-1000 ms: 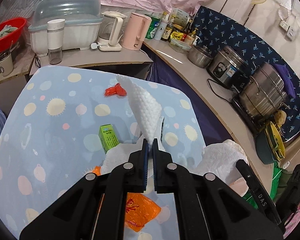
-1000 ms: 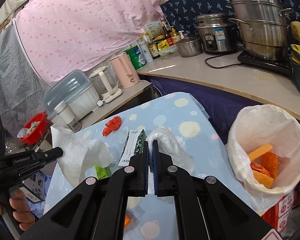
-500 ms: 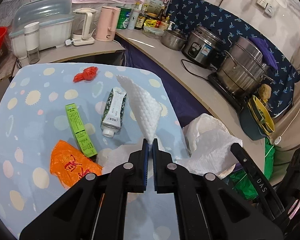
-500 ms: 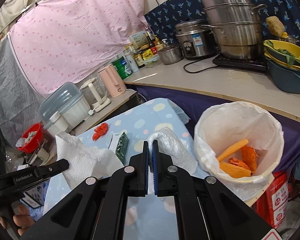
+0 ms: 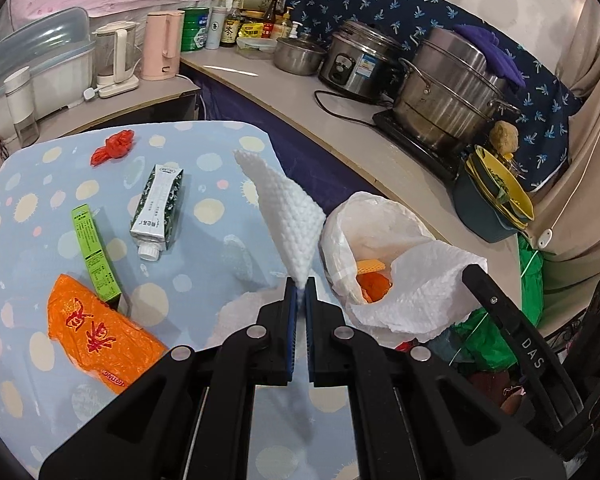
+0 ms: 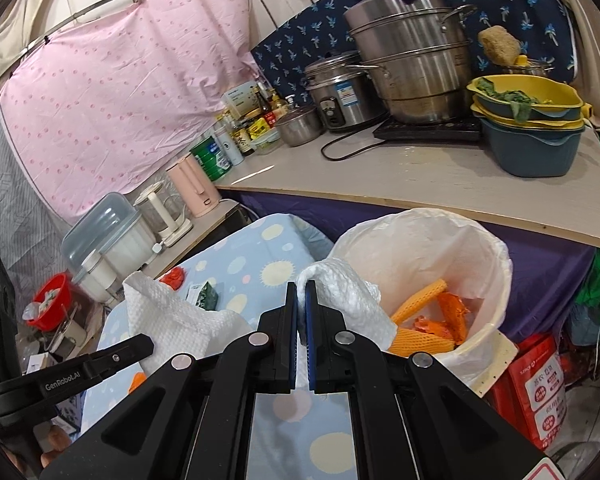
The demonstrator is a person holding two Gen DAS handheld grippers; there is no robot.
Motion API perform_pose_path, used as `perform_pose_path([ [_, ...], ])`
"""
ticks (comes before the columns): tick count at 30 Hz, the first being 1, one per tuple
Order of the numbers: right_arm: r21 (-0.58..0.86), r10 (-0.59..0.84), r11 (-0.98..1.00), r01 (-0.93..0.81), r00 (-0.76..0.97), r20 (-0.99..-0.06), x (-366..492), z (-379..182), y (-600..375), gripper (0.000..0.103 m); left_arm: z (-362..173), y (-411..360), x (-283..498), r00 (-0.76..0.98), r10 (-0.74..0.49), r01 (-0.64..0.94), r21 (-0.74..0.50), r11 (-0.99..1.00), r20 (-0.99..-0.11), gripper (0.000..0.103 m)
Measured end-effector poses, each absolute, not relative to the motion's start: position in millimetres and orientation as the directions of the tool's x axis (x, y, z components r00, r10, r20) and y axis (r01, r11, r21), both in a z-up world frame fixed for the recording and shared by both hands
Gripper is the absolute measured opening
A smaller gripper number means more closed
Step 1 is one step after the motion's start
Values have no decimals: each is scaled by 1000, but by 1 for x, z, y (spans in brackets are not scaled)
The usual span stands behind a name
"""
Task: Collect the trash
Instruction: 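Carry the white paper towels over the bin and open both grippers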
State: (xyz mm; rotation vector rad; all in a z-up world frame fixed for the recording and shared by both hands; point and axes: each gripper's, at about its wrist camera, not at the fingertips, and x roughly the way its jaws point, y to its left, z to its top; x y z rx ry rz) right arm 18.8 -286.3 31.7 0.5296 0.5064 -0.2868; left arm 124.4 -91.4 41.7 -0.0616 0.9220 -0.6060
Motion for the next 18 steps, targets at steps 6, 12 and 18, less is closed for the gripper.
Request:
perform_pose_path([
  [6,405,-178,808,428,833,-524,6,33,-316,4,43,-124,119,437,-524,505,-283,815,-731,4],
  [12,398,-216,793,462,823,-525,6,35,-347,4,47,-160,119,412,-546,552,-276,787,-730,4],
  [18,392,-231,781,485,809,-541,17,30,-371,4,54,-199,124,395,-569,586,-280,761,-721,4],
])
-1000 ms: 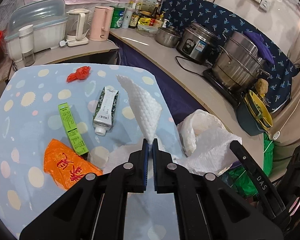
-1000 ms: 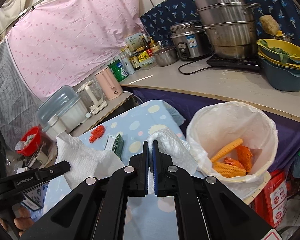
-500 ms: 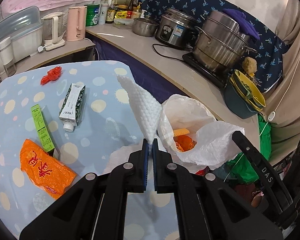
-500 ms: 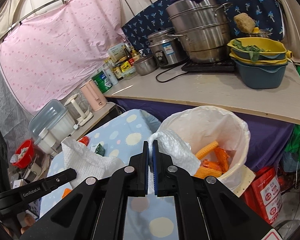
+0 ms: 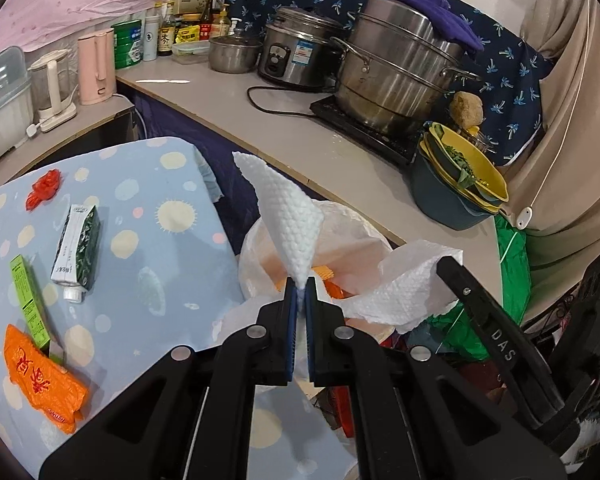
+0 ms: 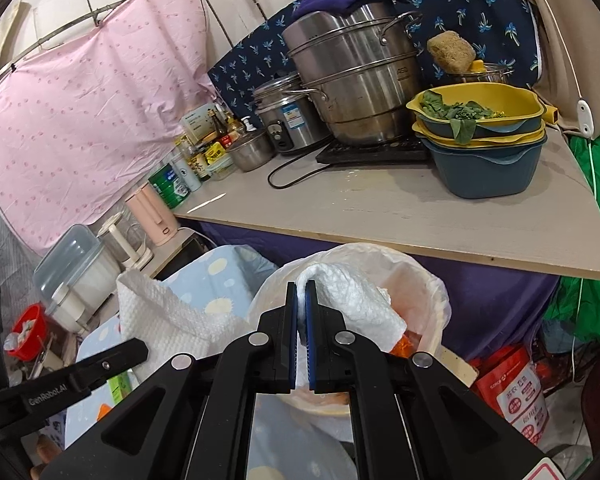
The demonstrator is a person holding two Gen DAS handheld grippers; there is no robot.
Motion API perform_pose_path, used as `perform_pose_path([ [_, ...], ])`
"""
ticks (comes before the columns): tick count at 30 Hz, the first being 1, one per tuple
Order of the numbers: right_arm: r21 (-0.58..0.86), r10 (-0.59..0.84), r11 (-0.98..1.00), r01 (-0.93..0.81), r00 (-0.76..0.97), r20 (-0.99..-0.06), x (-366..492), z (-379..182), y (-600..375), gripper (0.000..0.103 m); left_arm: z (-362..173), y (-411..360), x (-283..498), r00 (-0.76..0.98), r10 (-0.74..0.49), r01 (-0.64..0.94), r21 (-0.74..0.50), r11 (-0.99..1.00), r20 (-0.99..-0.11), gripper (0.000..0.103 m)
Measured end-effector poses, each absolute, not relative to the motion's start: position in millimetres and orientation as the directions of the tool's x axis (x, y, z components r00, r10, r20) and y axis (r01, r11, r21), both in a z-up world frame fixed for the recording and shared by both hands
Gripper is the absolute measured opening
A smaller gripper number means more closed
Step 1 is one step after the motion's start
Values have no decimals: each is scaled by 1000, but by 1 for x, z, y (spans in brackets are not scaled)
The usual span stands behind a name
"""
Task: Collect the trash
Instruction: 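Carry the white paper towels over the bin and open both grippers, then move both grippers to the orange printed bag and close the right on it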
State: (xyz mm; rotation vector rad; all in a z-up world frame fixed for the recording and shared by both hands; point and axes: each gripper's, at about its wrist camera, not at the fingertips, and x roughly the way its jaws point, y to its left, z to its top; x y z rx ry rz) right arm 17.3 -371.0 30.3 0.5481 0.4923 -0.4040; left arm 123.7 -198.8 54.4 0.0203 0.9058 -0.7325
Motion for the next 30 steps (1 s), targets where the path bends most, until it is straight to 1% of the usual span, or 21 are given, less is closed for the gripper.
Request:
perform_pose_path([
  [4,381,-232,773,508,785,-575,30,16,-384,4,52,-227,134,372,-582,603,-288,743,-723,4],
  [9,369,-223,763,530,752,-620,41,-7,-395,4,35,-256,147,345,-578,609,-292,738,-740,4],
  [12,365,-224,756,543,739,-635,43,-16,-398,9,26,-274,151,338,-566,611,-283,740,-752,4],
  [14,362,-232,753,550,736,-636,41,-19,-400,11,23,-280,152,343,-557,613,-269,743,-756,5],
  [15,360,-236,751,553,735,-636,41,-19,-401,12,23,-282,152,346,-556,617,-264,742,-756,7],
  [16,361,-239,749,555,735,-635,40,-20,-402,15,23,-284,151,349,-555,619,-258,741,-755,11],
  [17,363,-242,746,558,735,-633,38,-20,-403,16,23,-284,150,353,-554,617,-257,743,-754,23],
  [18,366,-245,743,560,736,-631,37,-19,-404,19,23,-283,150,359,-552,612,-257,748,-752,42],
  [19,369,-248,739,563,738,-628,35,-19,-405,21,23,-282,150,365,-551,604,-259,754,-750,51],
  [20,373,-249,736,564,739,-626,33,-19,-406,21,24,-280,149,378,-554,596,-263,759,-742,62],
  [22,381,-250,732,565,742,-622,31,-17,-406,23,27,-278,148,393,-555,595,-257,761,-733,63],
  [25,386,-249,731,564,746,-618,29,-15,-405,24,28,-274,148,400,-547,593,-248,766,-735,63],
  [30,389,-241,738,551,754,-610,27,-10,-396,25,30,-258,147,421,-534,572,-242,784,-733,67],
])
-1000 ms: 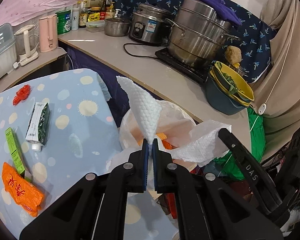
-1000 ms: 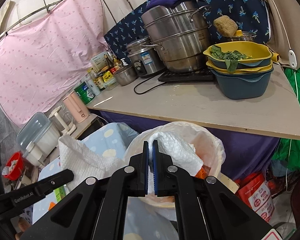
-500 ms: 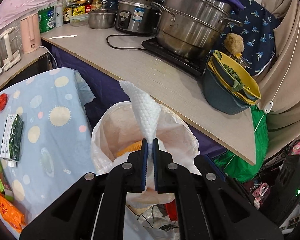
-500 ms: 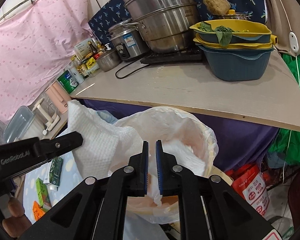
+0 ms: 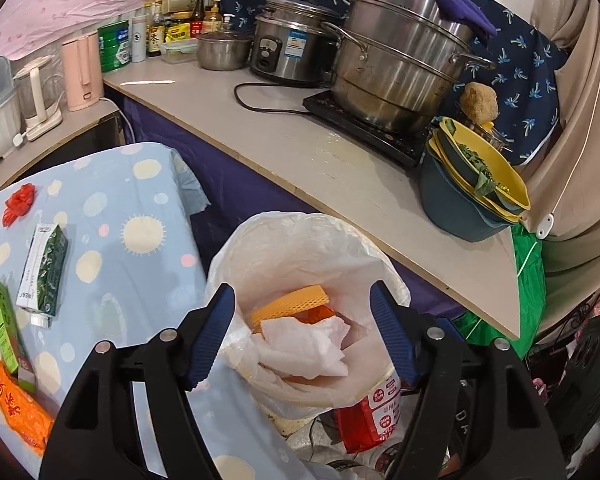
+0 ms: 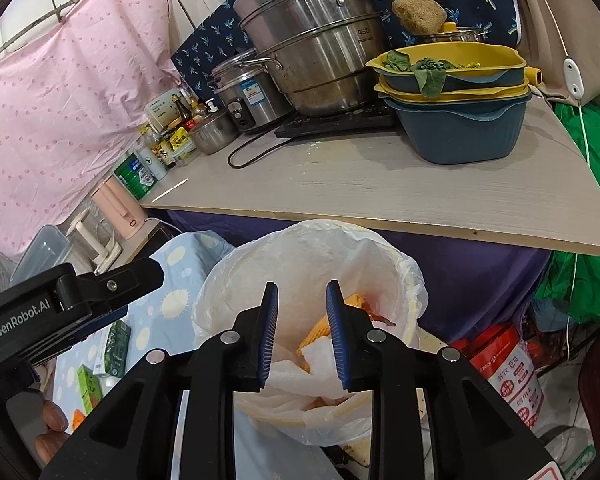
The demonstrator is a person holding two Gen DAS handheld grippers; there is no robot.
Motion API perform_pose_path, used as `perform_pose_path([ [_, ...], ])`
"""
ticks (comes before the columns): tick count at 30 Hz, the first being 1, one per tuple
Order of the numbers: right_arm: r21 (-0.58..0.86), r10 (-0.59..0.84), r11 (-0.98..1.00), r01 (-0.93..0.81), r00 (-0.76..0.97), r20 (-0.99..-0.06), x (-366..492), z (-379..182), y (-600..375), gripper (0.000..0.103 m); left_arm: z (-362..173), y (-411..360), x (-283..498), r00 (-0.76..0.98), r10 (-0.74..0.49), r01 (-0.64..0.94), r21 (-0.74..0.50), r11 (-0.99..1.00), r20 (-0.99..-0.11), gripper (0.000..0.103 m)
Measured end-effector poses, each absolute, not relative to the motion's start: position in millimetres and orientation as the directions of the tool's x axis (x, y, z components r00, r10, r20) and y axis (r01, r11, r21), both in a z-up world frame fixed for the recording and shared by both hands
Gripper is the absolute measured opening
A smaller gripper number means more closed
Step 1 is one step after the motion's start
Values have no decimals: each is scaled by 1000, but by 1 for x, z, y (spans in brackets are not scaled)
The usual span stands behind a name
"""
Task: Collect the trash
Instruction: 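Move both grippers to the orange printed bag and close the right on it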
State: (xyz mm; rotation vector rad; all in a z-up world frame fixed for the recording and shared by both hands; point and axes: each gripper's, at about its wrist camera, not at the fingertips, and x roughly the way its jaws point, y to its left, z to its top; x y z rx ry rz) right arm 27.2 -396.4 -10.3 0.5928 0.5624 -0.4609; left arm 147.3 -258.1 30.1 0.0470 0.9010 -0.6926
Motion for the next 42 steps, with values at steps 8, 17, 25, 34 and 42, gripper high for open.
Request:
perform_pose_path([
  [8,382,-217,768,514,771,-599,30,-2,-367,31,34,-219,143,480,-498,533,-210,819,-723,67],
  [17,368,-178,805,465,782,-597,39,3,-328,33,35,-167,150,539,-442,459,-189,868,-717,67],
  [25,337,-138,847,412,782,-608,50,1,-285,37,29,-109,156,576,-382,367,-189,911,-723,75],
  [34,325,-53,886,330,769,-637,69,-12,-231,39,4,-21,167,591,-244,187,-164,969,-769,80],
  [42,316,22,914,254,747,-665,86,-27,-184,44,-24,51,166,576,-135,42,-136,990,-806,89],
])
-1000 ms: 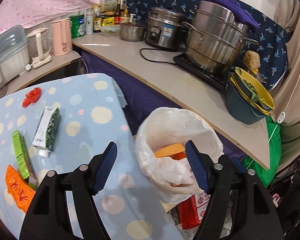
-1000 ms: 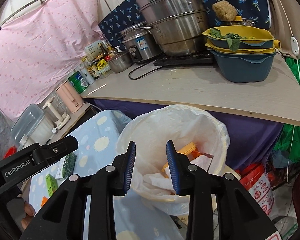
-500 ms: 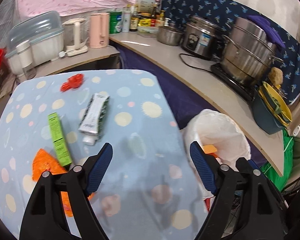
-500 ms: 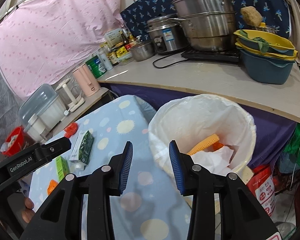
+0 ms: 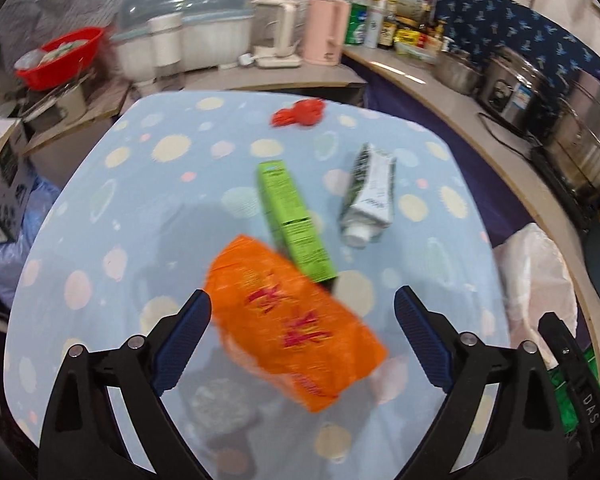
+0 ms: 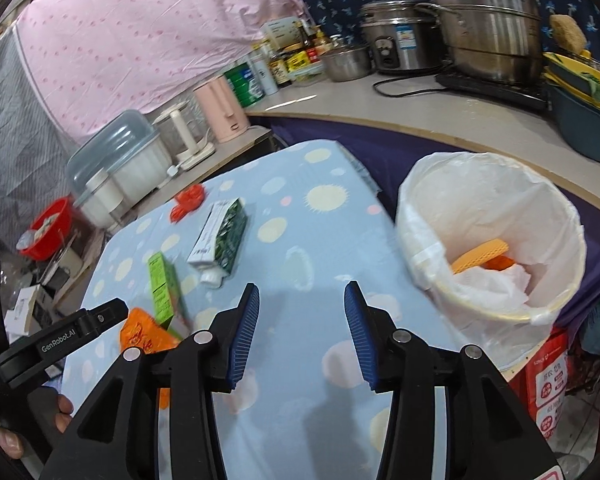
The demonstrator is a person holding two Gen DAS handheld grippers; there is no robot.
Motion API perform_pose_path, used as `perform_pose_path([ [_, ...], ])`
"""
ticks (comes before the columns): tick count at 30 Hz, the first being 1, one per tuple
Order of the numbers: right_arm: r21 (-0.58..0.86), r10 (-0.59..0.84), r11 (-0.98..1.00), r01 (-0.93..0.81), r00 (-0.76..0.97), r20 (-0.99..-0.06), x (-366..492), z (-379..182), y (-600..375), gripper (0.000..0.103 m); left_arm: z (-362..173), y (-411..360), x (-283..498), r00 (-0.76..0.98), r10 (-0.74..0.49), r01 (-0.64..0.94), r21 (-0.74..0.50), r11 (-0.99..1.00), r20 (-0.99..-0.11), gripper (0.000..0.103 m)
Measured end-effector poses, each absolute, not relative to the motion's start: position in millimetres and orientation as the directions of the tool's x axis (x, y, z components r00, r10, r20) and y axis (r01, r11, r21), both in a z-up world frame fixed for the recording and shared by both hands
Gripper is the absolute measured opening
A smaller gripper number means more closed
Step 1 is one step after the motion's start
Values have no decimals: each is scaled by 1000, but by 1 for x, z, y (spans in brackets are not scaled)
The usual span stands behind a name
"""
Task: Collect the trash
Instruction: 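Move both grippers to the orange printed bag and close the right on it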
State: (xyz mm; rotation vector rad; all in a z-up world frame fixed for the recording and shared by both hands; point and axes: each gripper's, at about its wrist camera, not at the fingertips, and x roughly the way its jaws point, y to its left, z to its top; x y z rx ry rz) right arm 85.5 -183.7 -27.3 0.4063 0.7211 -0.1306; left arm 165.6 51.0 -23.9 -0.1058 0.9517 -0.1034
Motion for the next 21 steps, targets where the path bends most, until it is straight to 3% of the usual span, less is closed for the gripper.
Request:
perform_pose_path([
  [11,308,101,935,174,703,-704,103,-49,-136,44,-59,107,156,494,-178,-59,-237,970,-851,90],
  [16,306,127,942,141,693,-710,108,-54,-120,59,-70,123,152,484,-142,-93,-213,973,-863,90],
  [21,318,172,942,102,669,-723,118,-63,-105,64,-80,139,158,469,-91,-137,-175,975,-878,90],
])
